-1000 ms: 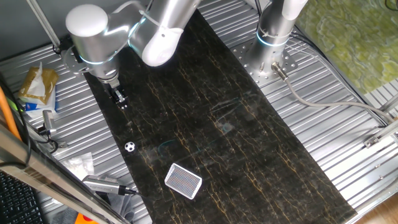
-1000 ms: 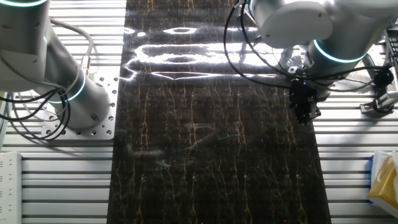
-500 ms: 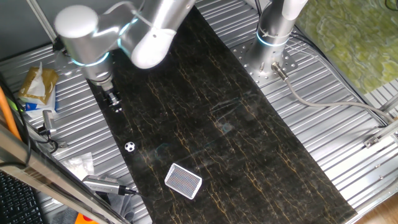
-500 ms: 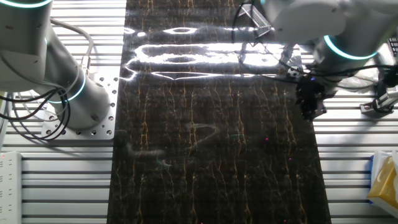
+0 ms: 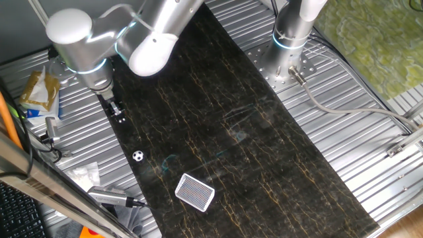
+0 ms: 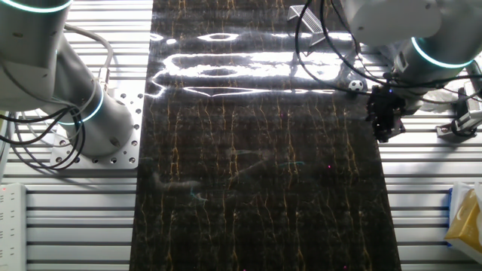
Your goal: Push the soccer ball into the goal
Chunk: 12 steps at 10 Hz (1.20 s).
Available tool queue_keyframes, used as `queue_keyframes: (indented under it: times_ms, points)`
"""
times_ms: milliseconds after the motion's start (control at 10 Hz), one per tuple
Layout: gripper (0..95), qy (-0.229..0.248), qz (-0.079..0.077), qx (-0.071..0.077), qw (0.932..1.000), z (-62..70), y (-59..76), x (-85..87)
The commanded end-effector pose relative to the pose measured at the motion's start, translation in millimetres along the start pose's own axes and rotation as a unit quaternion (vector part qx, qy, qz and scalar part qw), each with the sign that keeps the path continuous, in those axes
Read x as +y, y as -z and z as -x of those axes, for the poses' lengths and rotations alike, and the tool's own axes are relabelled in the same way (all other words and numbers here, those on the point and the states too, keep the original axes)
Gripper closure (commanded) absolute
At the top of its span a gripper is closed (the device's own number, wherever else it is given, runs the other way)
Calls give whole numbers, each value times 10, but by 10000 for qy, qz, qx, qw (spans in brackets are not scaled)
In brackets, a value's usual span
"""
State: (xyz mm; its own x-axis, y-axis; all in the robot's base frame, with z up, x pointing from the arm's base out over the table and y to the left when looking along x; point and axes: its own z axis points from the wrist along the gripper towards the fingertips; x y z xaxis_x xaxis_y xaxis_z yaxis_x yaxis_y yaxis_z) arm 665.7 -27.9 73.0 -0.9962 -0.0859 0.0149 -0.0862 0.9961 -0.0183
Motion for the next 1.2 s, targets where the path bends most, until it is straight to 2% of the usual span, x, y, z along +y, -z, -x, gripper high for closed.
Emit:
queue_keyframes:
  times_ms: [100,300,500,600,800,900,1200]
  points:
    - [570,-36,82,73,9999,49,-53,10]
    - [570,-117,175,165,9996,78,-80,26]
    - [570,-299,433,329,9981,143,-73,69]
    - [570,-342,484,349,9976,156,-71,79]
    - [570,-622,795,389,9941,232,-47,155]
    - [570,-741,881,392,9926,249,-38,196]
    - [570,-831,963,391,9911,269,-39,240]
